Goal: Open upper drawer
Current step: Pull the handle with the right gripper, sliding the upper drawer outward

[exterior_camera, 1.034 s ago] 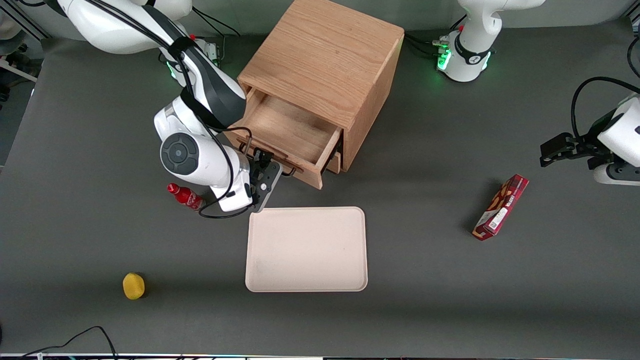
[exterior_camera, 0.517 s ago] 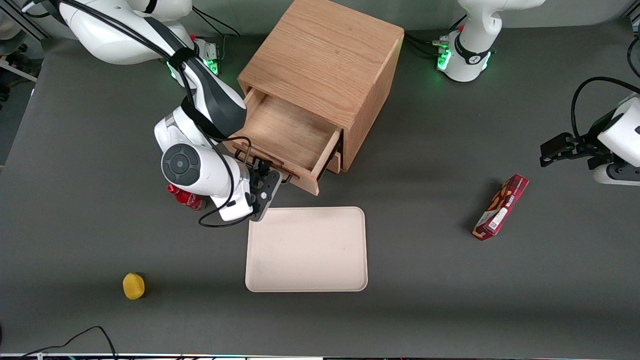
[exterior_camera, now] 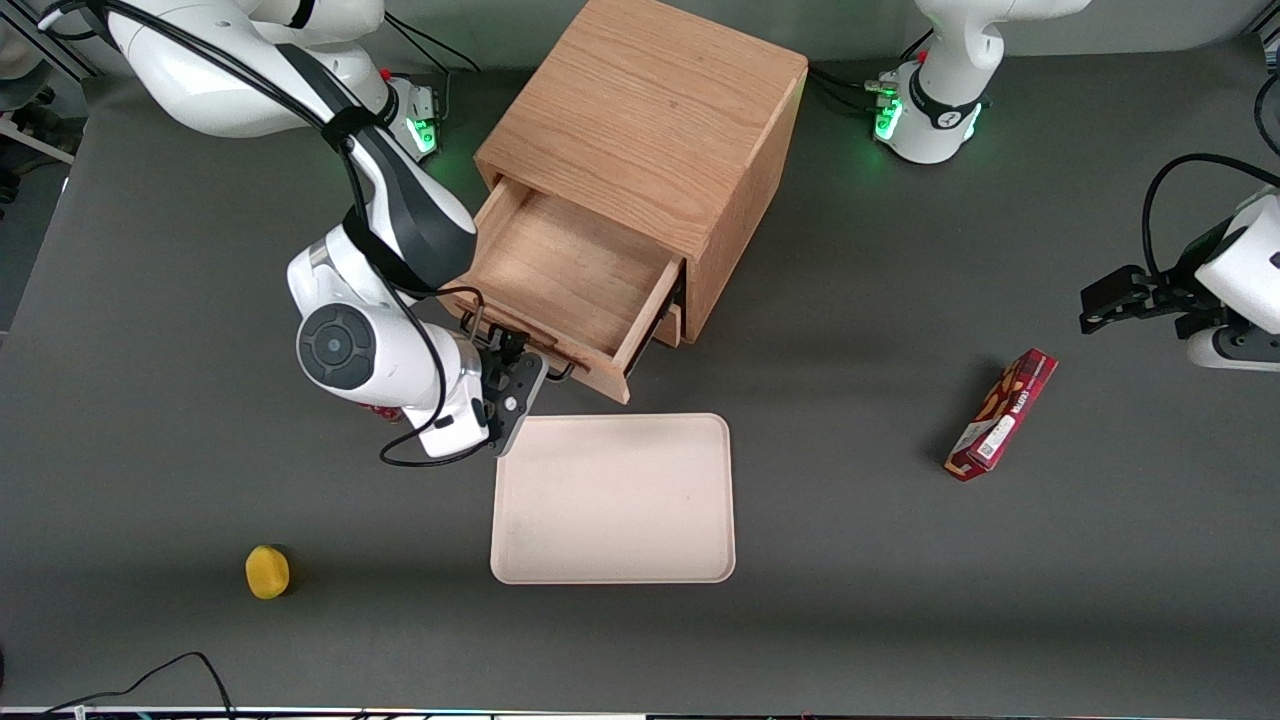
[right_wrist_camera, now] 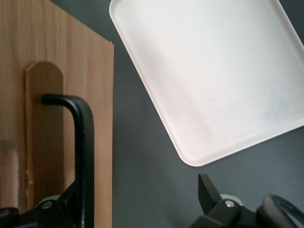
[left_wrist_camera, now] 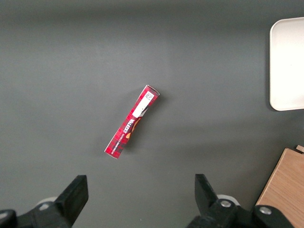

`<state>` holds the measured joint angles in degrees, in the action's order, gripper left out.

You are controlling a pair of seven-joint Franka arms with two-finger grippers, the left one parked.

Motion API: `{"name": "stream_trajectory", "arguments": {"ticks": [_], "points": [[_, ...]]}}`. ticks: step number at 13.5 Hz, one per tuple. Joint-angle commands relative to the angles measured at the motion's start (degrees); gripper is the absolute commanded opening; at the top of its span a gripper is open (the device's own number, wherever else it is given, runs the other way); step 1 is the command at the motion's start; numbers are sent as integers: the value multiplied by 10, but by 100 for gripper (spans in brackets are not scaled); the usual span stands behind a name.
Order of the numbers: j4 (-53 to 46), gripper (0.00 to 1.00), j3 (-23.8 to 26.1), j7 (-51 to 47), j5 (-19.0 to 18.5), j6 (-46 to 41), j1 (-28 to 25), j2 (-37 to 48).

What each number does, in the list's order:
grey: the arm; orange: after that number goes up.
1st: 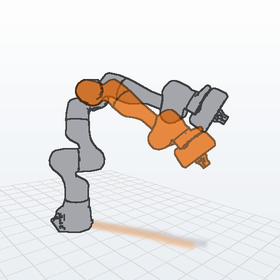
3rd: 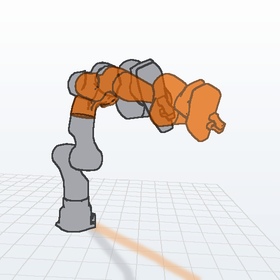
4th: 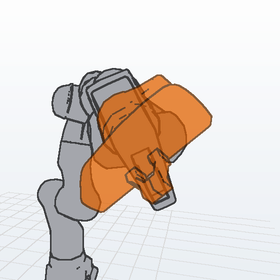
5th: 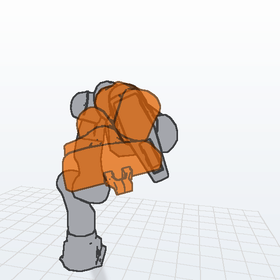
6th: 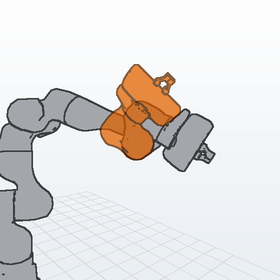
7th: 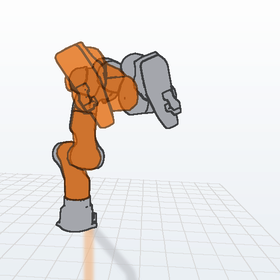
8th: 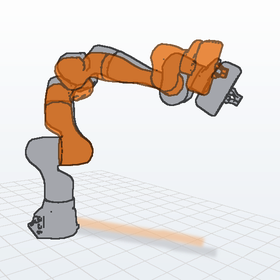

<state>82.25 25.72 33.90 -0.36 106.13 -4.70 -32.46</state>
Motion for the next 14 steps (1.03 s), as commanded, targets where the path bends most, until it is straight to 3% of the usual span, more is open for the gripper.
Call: {"name": "stream_trajectory", "arguments": {"ticks": [1,14], "points": [[-38,100,-5,24,-14,-20,0,-21],[-86,100,-21,36,-33,-40,-10,-51]]}}
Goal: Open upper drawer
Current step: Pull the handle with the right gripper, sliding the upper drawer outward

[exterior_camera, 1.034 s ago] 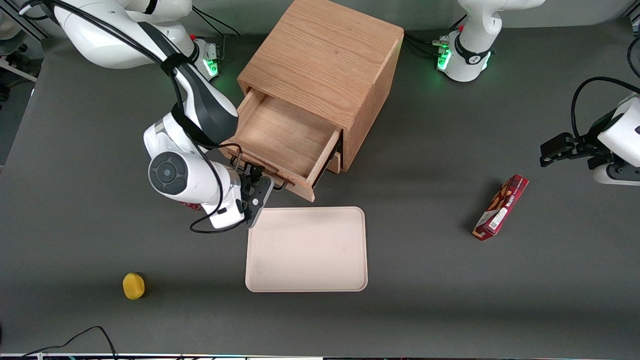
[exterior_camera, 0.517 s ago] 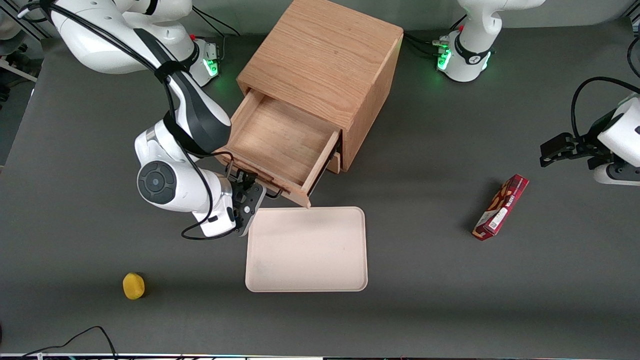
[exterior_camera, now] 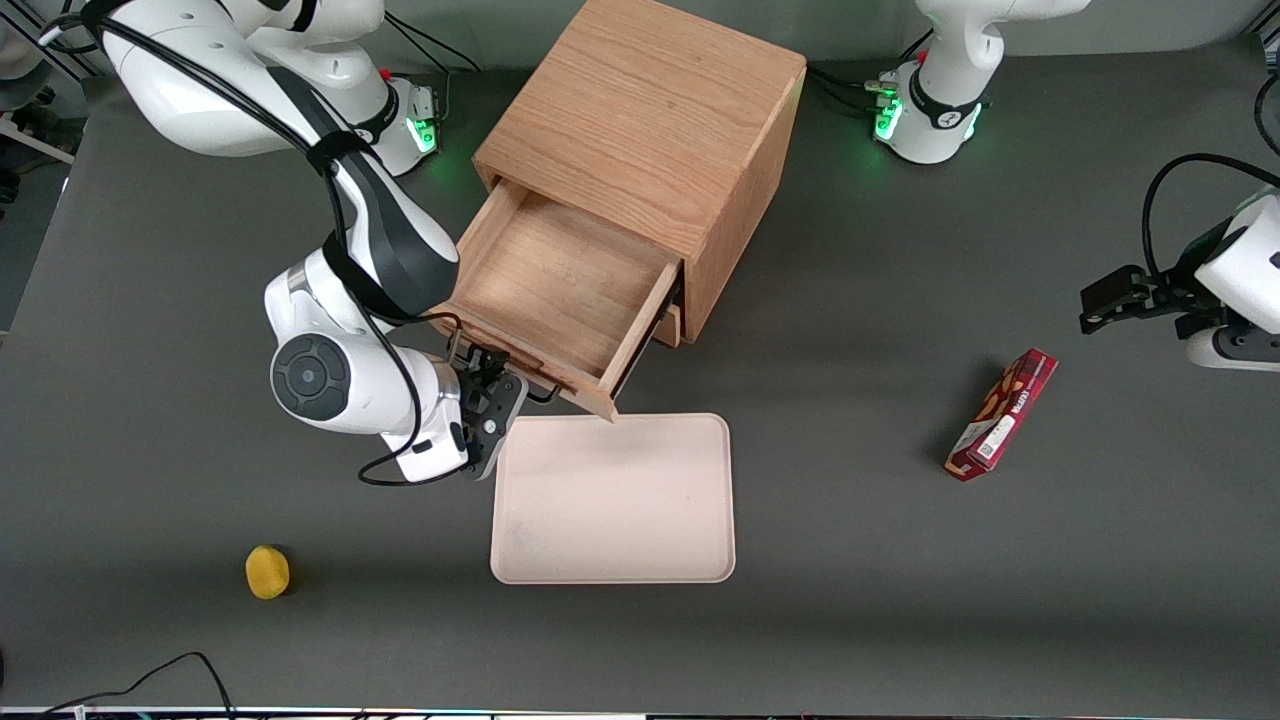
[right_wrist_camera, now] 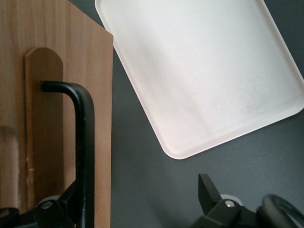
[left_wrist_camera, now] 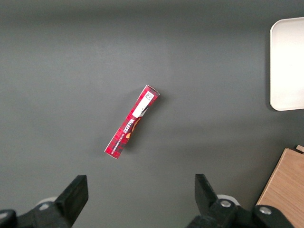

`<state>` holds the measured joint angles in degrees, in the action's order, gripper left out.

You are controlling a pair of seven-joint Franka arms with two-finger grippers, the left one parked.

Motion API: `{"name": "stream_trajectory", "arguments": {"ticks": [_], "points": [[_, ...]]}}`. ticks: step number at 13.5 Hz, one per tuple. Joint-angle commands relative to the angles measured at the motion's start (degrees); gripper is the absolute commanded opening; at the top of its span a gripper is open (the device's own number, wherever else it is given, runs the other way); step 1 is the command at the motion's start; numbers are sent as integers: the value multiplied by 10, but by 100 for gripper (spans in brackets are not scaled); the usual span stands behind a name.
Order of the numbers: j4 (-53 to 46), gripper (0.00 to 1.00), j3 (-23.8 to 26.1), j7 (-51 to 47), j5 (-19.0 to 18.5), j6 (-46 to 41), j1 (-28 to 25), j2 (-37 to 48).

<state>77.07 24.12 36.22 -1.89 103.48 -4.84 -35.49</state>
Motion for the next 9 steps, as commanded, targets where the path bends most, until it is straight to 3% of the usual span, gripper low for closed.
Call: {"name": "stream_trajectory", "arguments": {"ticks": [1,9], "points": [[-35,100,-5,13,-20,-13,-9,-20],[-56,100,-6,28,-30,-27,-3,-26]]}}
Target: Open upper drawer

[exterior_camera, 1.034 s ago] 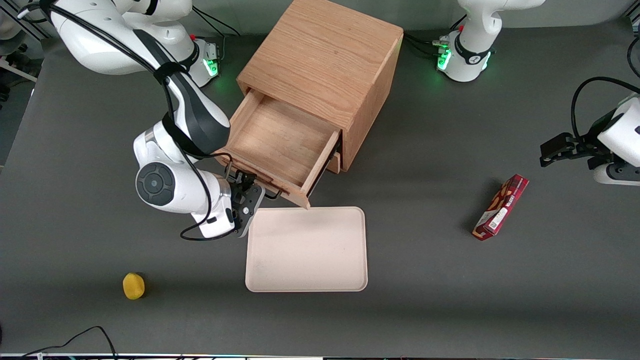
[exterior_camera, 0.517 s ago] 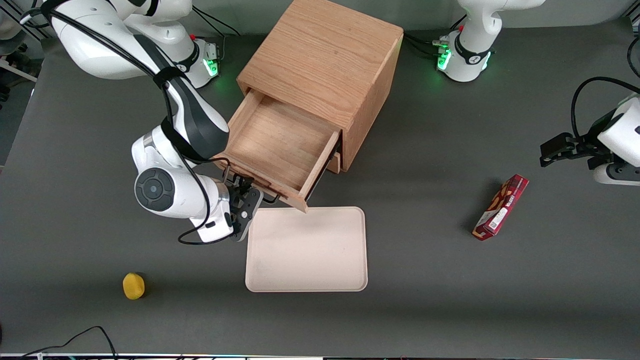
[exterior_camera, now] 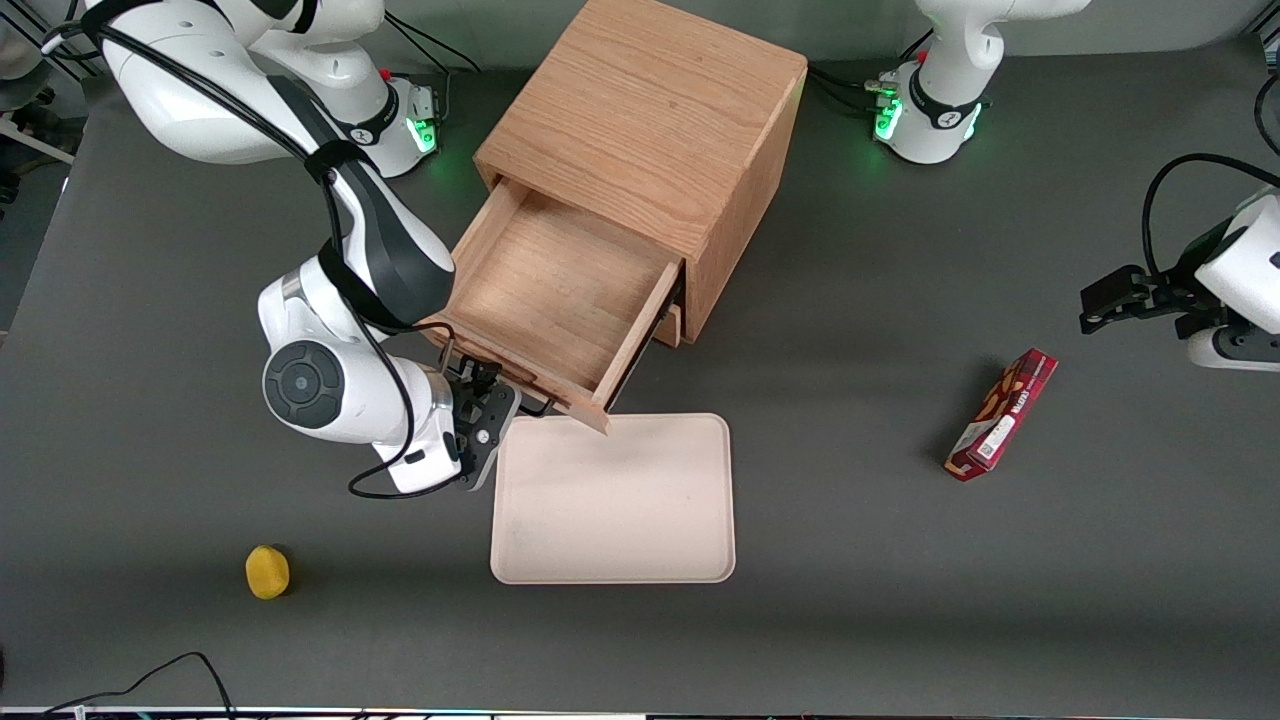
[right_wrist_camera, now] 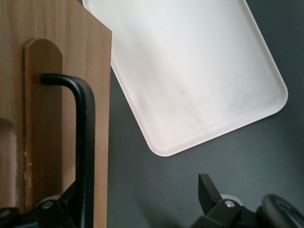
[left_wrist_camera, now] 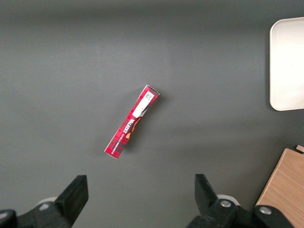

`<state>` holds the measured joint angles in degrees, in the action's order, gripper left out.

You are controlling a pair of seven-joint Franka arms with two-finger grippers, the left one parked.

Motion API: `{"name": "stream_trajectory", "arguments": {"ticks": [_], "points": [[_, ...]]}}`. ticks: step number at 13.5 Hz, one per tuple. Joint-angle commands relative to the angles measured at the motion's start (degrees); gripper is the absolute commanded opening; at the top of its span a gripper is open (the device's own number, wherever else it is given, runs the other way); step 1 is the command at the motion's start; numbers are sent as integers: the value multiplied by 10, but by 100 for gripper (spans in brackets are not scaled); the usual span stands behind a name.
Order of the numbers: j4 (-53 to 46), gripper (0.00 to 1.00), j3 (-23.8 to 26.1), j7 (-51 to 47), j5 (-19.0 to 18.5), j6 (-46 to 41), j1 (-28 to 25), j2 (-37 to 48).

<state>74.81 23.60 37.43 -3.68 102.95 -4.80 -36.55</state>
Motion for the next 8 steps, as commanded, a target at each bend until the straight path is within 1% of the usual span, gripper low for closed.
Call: {"name": "stream_trajectory", "arguments": {"ticks": [1,5,8], "points": [[-36,100,0,17,-12,-27,-1,-15],[-49,100,0,14,-10,-51,-1,-13],[-62,100,3,4,-5,-90,-3,-4]]}}
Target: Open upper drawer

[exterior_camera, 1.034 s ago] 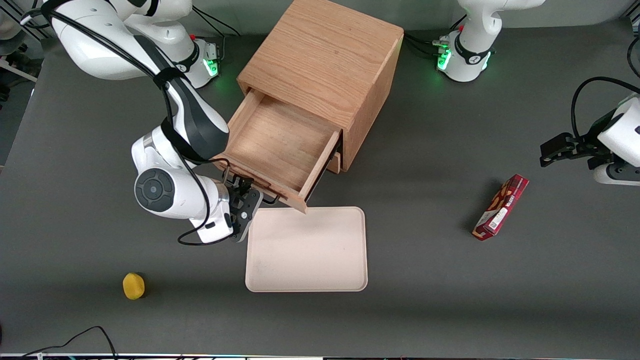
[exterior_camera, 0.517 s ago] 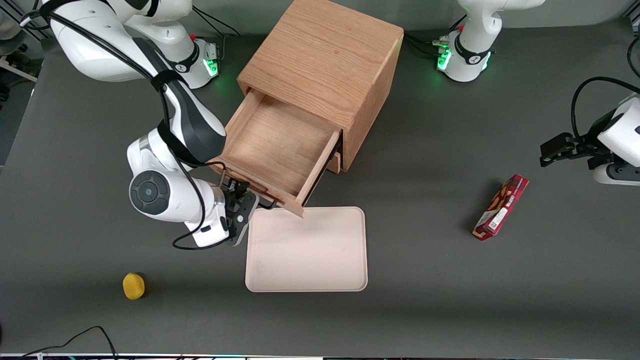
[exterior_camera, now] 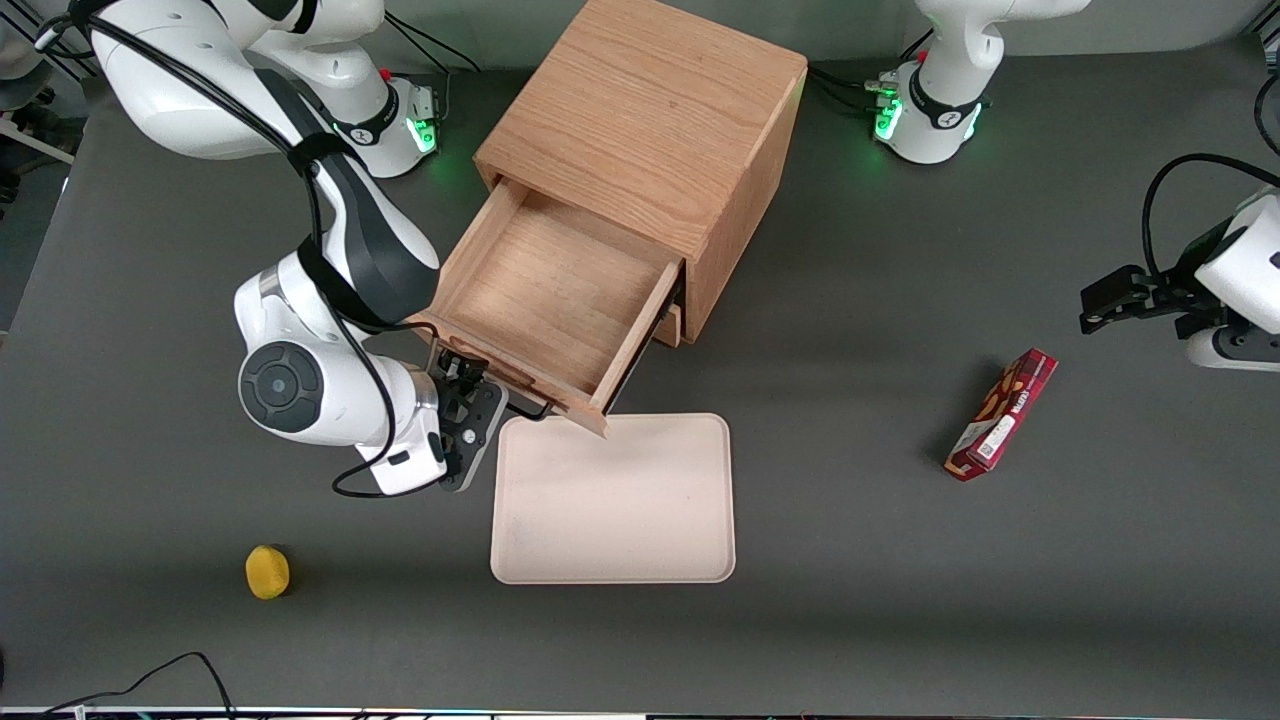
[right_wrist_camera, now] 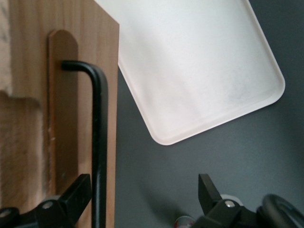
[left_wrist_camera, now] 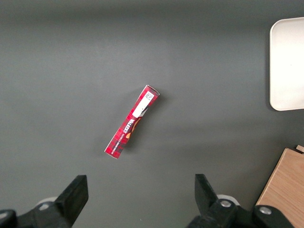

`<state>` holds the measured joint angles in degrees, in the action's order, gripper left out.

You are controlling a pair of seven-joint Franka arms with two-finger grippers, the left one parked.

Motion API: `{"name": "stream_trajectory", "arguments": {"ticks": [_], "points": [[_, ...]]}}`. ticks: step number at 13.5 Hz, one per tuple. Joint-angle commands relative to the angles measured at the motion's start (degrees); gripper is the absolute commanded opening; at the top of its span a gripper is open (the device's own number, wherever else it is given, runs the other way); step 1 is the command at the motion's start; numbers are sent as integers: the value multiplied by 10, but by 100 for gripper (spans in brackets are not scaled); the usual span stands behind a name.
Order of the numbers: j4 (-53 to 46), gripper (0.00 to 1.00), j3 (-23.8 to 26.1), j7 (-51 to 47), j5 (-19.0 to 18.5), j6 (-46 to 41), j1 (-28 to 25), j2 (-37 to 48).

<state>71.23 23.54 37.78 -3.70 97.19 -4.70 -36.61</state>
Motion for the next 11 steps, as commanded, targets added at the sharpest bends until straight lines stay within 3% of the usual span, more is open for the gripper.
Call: {"name": "stream_trajectory", "arguments": {"ticks": [1,7,11], "points": [[-27,100,7,-9,-4,-45,-3,1],[-35,100,6,-54,36,-126,2,83],[12,100,9,-61,61,-189,57,175]]}}
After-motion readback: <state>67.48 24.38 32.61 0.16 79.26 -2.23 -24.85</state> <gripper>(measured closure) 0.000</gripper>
